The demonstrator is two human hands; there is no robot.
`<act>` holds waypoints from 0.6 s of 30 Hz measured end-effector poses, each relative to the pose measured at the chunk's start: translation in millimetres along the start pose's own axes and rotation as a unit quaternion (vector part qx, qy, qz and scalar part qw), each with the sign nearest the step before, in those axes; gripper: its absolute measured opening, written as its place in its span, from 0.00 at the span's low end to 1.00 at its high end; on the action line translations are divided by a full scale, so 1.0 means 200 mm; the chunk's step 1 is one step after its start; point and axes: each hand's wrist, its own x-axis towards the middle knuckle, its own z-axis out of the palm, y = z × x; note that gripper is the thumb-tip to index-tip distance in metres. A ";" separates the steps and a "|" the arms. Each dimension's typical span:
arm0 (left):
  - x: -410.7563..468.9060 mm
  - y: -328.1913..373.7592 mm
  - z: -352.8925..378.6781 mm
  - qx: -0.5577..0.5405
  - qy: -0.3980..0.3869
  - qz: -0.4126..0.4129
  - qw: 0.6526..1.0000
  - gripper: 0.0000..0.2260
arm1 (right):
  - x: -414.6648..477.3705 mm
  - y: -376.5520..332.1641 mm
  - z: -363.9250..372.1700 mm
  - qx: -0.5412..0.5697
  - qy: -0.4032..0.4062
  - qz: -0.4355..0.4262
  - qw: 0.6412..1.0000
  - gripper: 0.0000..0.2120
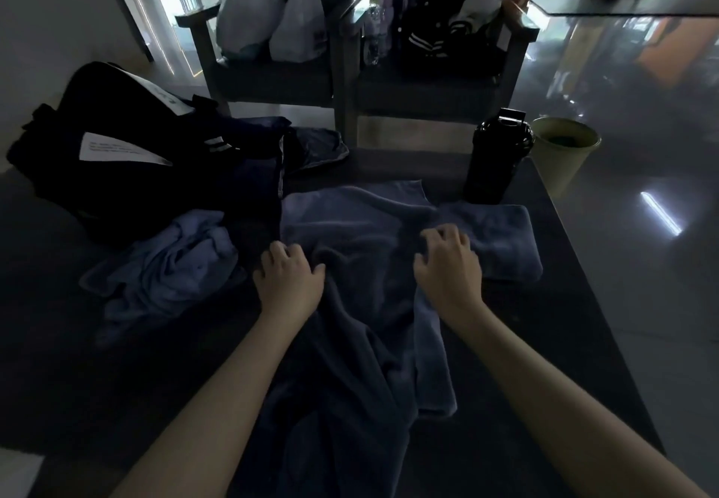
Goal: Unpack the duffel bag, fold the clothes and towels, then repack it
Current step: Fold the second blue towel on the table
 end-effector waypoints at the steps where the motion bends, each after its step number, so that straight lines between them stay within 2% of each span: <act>1: -0.06 0.00 0.00 0.002 -0.013 0.004 1.000 0.22 | -0.06 0.00 0.00 0.013 -0.016 0.009 1.000 0.14; 4: -0.19 -0.02 0.01 0.006 -0.087 0.031 0.996 0.23 | -0.22 -0.02 0.00 0.030 -0.097 0.030 0.994 0.13; 7: -0.27 -0.05 0.02 0.037 -0.130 0.065 0.989 0.26 | -0.37 -0.04 -0.02 0.008 -0.161 0.042 0.986 0.19; 11: -0.32 -0.09 0.01 0.001 -0.129 0.061 0.990 0.25 | -0.55 -0.07 -0.08 0.048 -0.150 0.099 0.983 0.22; 15: -0.51 -0.07 -0.06 -0.009 -0.012 0.046 0.999 0.16 | -0.71 -0.07 -0.15 0.133 -0.132 0.163 0.969 0.26; 16: -0.58 -0.07 -0.08 -0.001 -0.020 0.050 0.999 0.16 | -0.74 -0.07 -0.16 0.154 -0.128 0.167 0.965 0.27; 18: -0.70 -0.05 -0.10 -0.006 -0.102 0.034 0.994 0.22 | -0.78 -0.06 -0.19 0.207 -0.126 0.174 0.954 0.25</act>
